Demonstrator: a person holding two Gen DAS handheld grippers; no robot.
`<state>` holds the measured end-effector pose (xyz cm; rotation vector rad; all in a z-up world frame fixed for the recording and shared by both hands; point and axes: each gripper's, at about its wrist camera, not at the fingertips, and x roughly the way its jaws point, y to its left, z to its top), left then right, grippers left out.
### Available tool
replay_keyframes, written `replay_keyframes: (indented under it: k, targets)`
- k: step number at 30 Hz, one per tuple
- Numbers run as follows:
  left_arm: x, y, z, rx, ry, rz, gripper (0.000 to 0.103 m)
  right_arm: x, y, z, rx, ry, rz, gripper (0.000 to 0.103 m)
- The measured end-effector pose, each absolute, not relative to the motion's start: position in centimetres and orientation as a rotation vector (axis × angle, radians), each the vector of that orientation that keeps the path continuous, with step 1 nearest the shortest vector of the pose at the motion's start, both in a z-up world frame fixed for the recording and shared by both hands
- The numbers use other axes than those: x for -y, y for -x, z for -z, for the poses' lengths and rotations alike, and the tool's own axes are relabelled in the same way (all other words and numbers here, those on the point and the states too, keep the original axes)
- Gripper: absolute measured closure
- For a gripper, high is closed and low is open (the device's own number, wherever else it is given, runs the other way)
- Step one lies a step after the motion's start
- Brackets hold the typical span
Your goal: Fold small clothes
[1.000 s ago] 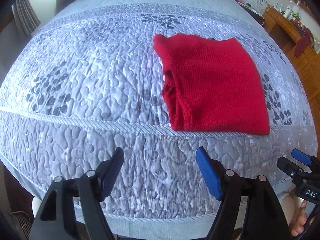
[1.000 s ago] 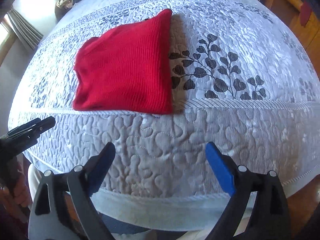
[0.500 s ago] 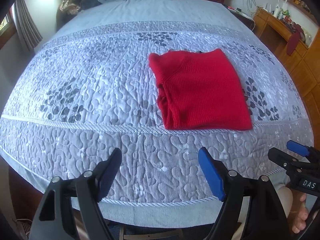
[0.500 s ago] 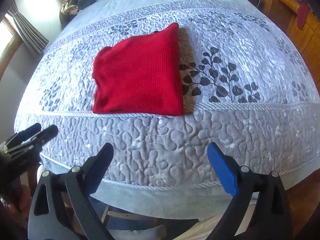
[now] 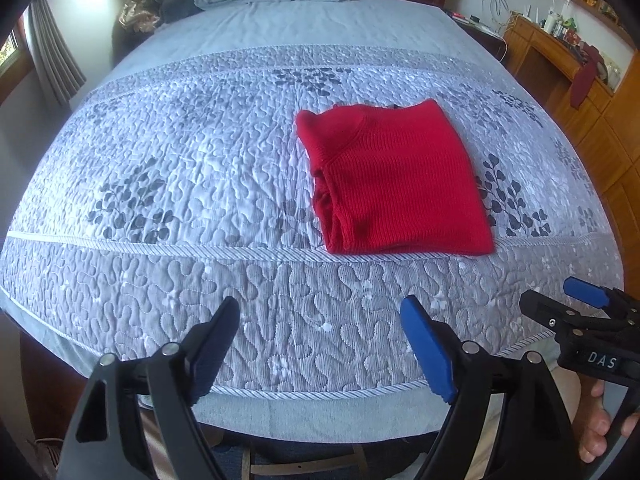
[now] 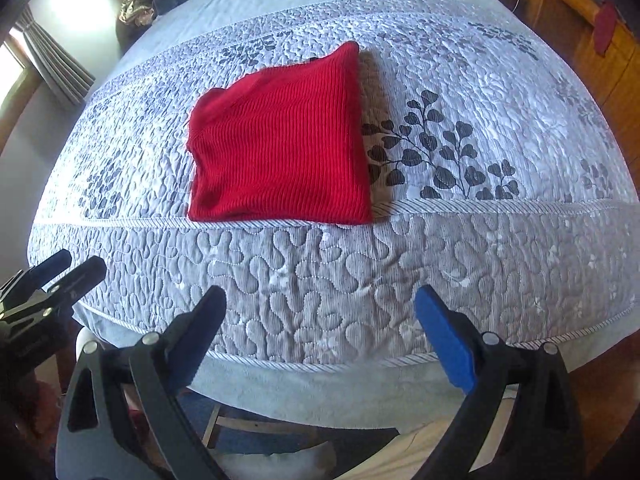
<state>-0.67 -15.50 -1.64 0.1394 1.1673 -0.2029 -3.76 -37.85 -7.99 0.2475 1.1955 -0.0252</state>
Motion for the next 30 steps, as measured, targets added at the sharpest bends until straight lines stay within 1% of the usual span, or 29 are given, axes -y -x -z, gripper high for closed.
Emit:
replay_keyframes:
  k: [9, 13, 25, 30]
  targets:
    - [15.6, 0.9, 1.4, -1.174, -0.133, 0.21, 0.019, 37.6, 3.8, 7.4, -1.184, -0.25, 0.011, 0.008]
    - [15.6, 0.8, 1.2, -1.168, -0.141, 0.205, 0.016, 37.7, 3.7, 7.6, -1.189, -0.253, 0.013, 0.007]
    - [15.5, 0.7, 1.4, -1.168, -0.144, 0.185, 0.016, 37.9, 3.6, 8.5, -1.216, -0.259, 0.024, 0.007]
    - [15.3, 0.5, 1.5, -1.182, -0.129, 0.187, 0.014, 38.0, 3.5, 8.7, -1.222, -0.26, 0.023, 0.007]
